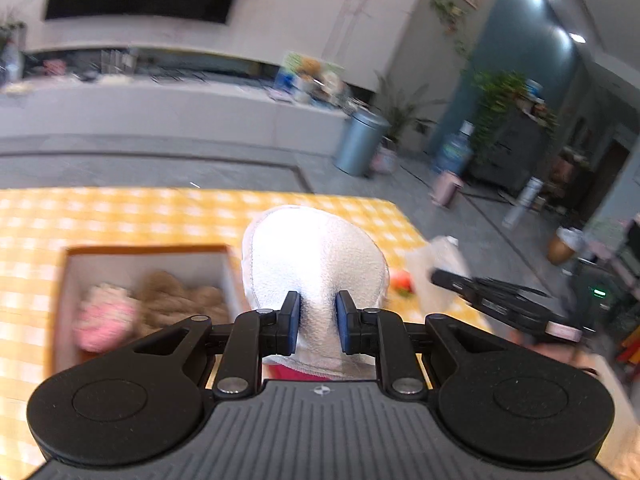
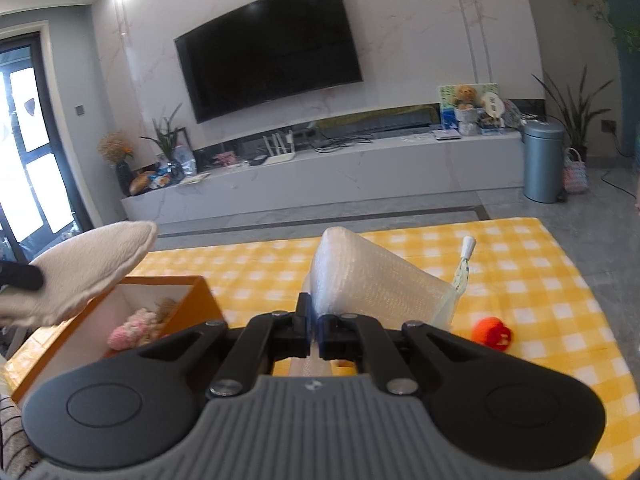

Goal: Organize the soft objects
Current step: 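Carry the towel mitt with the left tool while right carries the clear bag to the box, then lower the clear bag into the box with the right tool while left drops the towel mitt in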

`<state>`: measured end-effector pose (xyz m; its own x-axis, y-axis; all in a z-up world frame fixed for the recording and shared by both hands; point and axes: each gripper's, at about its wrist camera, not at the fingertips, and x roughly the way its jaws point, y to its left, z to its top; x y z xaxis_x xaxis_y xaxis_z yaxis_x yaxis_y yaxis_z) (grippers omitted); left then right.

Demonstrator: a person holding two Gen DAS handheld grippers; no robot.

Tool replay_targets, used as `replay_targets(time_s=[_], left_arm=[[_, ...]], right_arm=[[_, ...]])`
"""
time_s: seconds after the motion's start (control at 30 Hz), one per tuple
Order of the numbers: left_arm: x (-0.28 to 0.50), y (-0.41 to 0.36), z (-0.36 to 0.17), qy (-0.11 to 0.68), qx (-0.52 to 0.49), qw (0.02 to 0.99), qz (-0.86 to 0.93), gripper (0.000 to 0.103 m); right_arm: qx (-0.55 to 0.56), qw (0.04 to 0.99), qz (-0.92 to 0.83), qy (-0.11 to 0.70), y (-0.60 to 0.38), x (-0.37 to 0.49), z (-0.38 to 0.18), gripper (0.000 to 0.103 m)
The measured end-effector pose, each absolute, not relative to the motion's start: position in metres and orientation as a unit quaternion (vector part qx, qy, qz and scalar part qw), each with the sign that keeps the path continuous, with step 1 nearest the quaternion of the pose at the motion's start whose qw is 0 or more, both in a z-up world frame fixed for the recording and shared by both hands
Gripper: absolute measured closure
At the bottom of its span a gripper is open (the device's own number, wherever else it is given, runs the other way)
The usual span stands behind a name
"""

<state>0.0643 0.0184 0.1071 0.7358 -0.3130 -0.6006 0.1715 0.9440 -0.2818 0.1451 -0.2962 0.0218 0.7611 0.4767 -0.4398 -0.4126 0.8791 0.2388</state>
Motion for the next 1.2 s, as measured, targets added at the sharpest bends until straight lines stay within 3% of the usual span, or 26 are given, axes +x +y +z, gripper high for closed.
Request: replay_targets(time_s=[0.2,0.37,0.73,0.8,0.87,1.2], left_arm=[[0.058,0.042,0.097,0.314,-0.093,0.944,-0.031,0.082],[0.057,0.067,0.079,0.296,-0.152,0.943,-0.028,0.080],[0.048,0.096,0.060,0.273,-0.172,0.945,-0.052,0.081],[0.048,0.099,0.057,0.275,-0.178,0.943,-0.058,0.082],[0.054,0.102,0.051,0.290,-0.184,0.937,-0.064,0.091],[0.059,0.119,0.033,0.328,-0.194,0.924,-0.036,0.091]], right_arm=[[0.043,0.930,0.278,0.237,-0.262,0.129,0.035,0.102],[0.041,0.929,0.285,0.231,-0.240,0.118,0.042,0.102],[-0.018,0.908,0.349,0.231,-0.157,0.093,0.052,0.103],[-0.035,0.906,0.351,0.233,-0.141,0.091,0.052,0.102],[-0.049,0.906,0.347,0.238,-0.126,0.092,0.050,0.103],[-0.121,0.886,0.348,0.284,-0.070,0.112,0.038,0.103]])
